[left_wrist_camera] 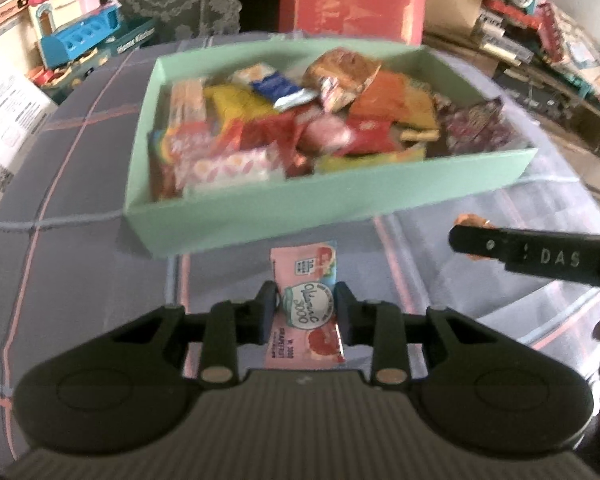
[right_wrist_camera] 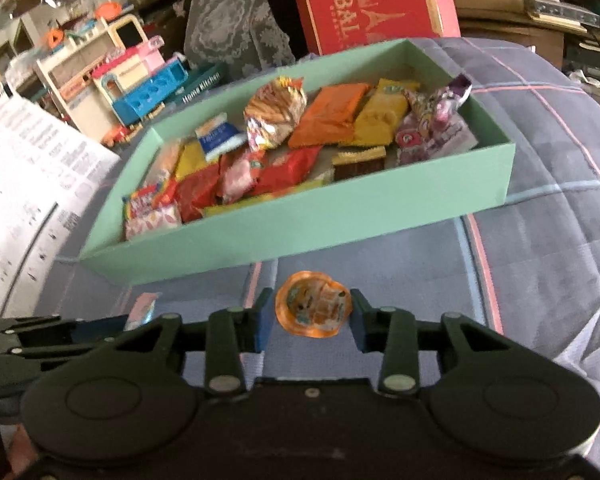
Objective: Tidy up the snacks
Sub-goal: 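Carry the pink candy bag and orange jelly cup over the mint-green box with both tools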
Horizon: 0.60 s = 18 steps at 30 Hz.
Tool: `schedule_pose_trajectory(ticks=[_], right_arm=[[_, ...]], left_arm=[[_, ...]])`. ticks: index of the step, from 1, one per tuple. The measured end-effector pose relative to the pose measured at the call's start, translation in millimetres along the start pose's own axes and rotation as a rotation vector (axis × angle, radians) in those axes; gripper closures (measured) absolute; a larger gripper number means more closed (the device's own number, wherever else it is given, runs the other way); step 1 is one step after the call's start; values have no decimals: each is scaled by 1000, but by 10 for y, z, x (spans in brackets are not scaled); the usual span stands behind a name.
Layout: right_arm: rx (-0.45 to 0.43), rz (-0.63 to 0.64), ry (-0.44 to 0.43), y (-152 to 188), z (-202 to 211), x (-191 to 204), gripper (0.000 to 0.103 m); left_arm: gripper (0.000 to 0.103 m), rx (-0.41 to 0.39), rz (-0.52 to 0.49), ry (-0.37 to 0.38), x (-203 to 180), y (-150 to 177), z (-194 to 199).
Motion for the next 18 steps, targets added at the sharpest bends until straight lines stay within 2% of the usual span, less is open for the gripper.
schedule_pose_trajectory(ticks=[6, 12, 18], right_arm=[[-89, -23, -34, -353, 240, 7, 65], [-132, -100, -47, -837, 217, -100, 65], [-129, -130, -45, -1274, 21, -210, 65]], left_arm=[[73, -64, -37, 56, -218, -373, 132], [73, -101, -68, 94, -472, -896, 29], [72, -58, -52, 129, -606, -1289, -321]])
Point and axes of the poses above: each gripper's, at about its wrist camera, not at the fingertips, and z roughly against the way its jaws point, x to its left, y to its underside, the point moved 6 cm from there along -z, roughly the way its jaws point, and after that the axes turned 7 degrees about y, right-handed, at the moved point
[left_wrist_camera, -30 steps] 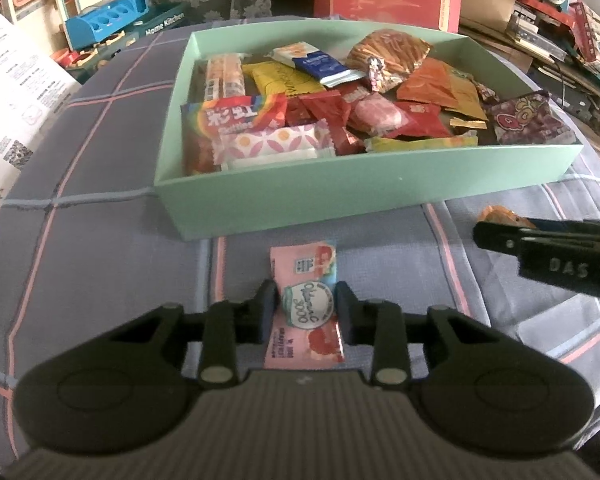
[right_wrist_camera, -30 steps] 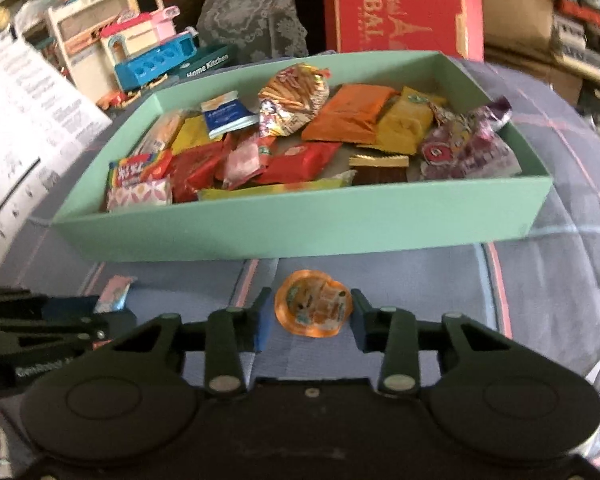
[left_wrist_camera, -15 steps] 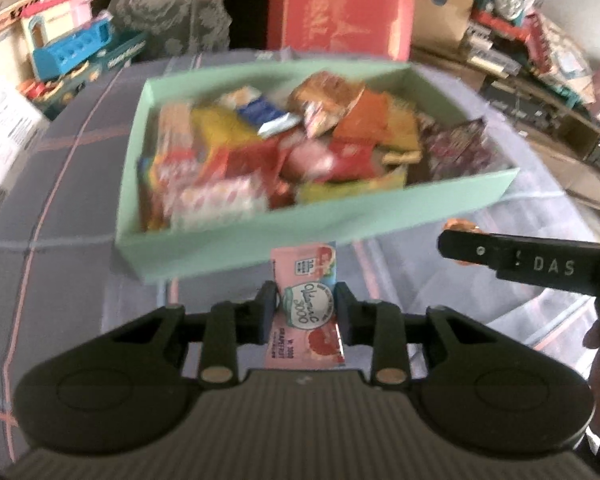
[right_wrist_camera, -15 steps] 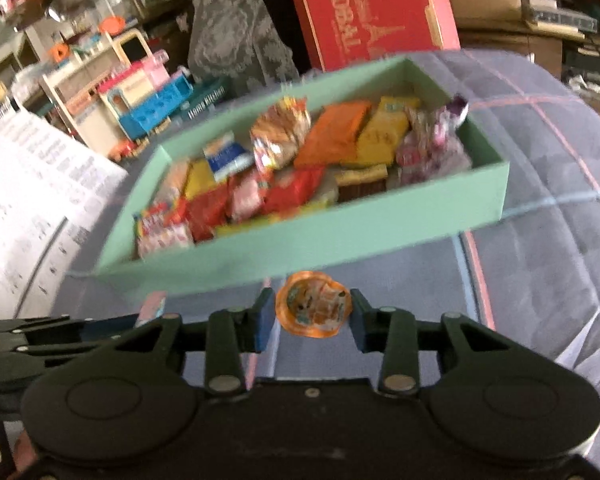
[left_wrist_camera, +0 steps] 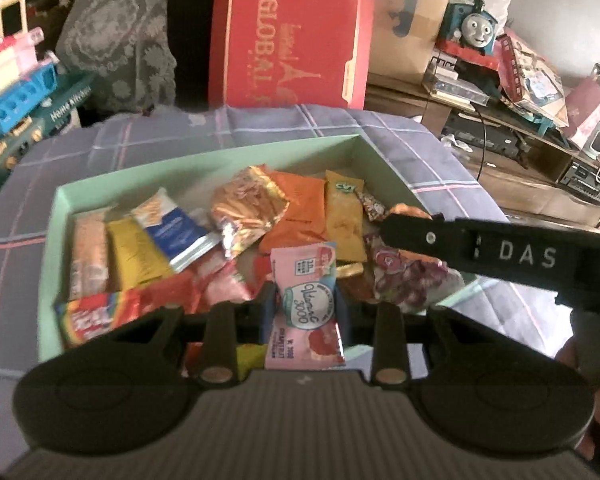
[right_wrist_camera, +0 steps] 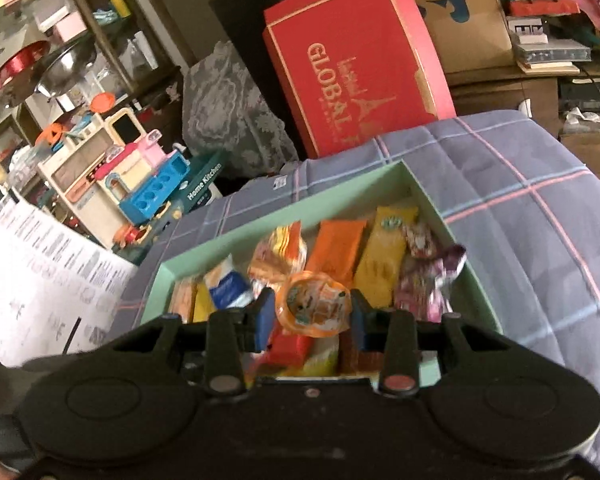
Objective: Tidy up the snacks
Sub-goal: 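Carry the pink candy bag and orange jelly cup over the mint-green box with both tools, then open both tools to release the candy bag and jelly cup into the box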
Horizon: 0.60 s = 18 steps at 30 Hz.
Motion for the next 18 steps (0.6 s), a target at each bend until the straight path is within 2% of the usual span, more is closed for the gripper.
schedule_pose_trajectory(ticks=[5, 16, 18], right_arm=[[26, -25, 4, -177, -244, -77, 65], [51, -27, 28, -157, -514, -126, 61], [50, -24, 31, -162, -525, -123, 56]], left_arm=[[72, 32, 15, 5, 21, -128, -312], [71, 77, 21, -14, 106, -131, -637], [58, 81, 27, -30, 128, -126, -661]])
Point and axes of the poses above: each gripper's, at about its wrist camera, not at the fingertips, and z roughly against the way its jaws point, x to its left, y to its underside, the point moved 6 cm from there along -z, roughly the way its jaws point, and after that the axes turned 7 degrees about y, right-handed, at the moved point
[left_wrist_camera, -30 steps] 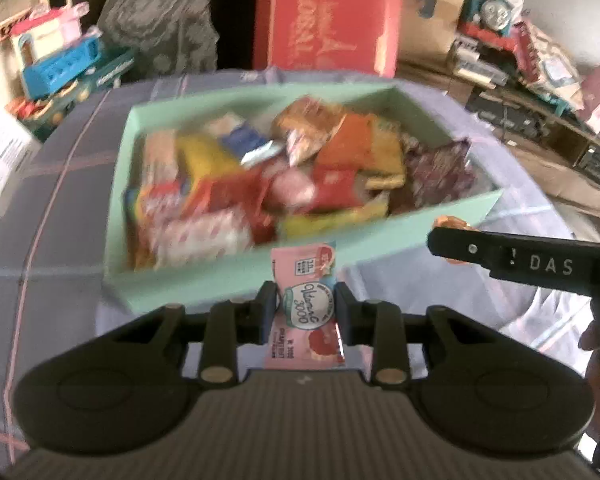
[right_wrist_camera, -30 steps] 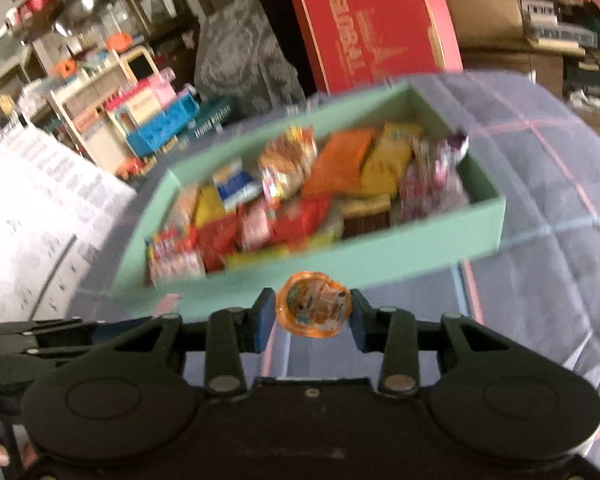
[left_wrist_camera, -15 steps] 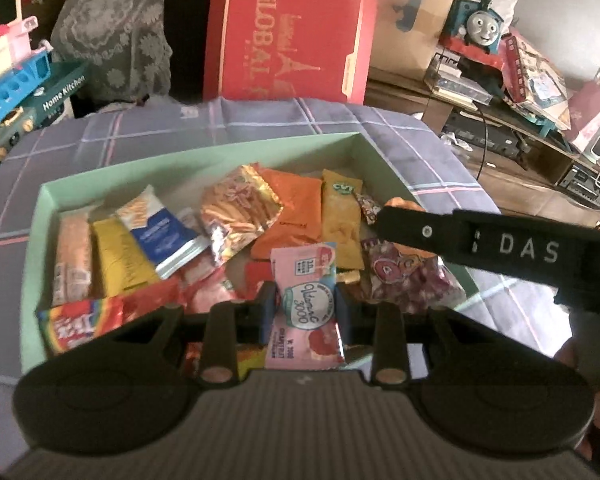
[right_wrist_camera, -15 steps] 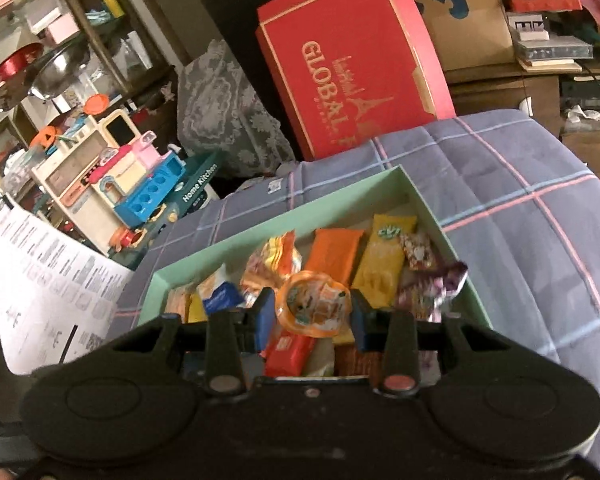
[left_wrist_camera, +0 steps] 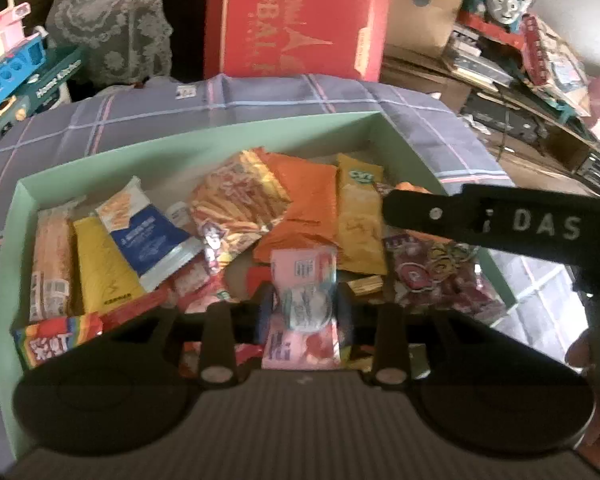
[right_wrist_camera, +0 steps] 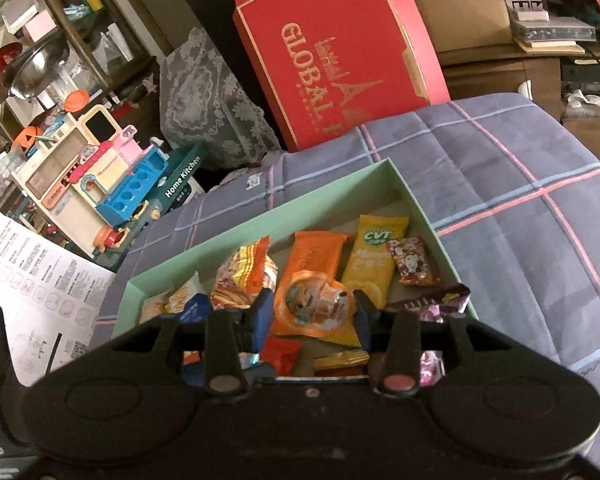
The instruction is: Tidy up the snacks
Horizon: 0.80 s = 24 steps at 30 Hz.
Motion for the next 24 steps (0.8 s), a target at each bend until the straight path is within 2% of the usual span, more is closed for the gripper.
schedule_pose_trajectory(ticks=[1, 2, 3, 5, 8, 13, 24], right_arm=[[0, -2, -5, 1, 5, 2, 50], [-5, -7, -9, 3, 20, 1, 29], [-22, -10, -10, 1, 51, 0, 11], [-47, -2, -7, 2, 108, 13, 2], [-45, 7, 1, 3, 148, 22, 0], [-52, 7, 18, 43, 263, -16, 0], [-48, 11, 45, 278, 616, -42, 0]], left_arm=[[31, 5, 8, -16, 20, 5, -11], [6, 2, 19, -36, 46, 10, -2], [0, -14, 30, -63, 72, 14, 23], [0, -30, 38, -84, 103, 28, 62], [0, -15, 57, -87, 143, 66, 110], [0, -28, 58, -113, 198, 175, 281], [0, -37, 48, -121, 194, 498, 689]])
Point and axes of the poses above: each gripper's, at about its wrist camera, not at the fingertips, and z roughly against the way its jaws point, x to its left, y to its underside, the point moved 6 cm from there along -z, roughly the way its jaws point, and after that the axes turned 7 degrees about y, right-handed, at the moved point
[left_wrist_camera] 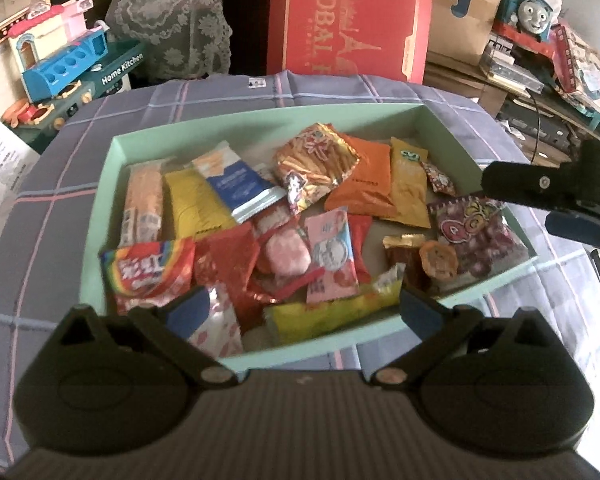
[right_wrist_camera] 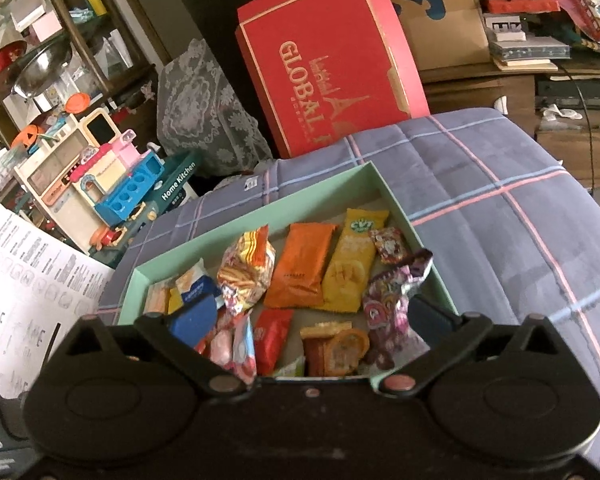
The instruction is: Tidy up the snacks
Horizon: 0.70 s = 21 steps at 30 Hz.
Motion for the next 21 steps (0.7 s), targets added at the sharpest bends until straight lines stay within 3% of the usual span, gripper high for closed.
schedule_pose_trajectory(ticks=[8, 21], right_arm=[[13, 27, 17, 274, 290, 23, 0], [133, 92, 89, 1053, 500, -22, 0]], left_arm=[[0, -39, -23, 21, 75, 271, 383], [0, 9, 16, -60, 501, 945, 627]])
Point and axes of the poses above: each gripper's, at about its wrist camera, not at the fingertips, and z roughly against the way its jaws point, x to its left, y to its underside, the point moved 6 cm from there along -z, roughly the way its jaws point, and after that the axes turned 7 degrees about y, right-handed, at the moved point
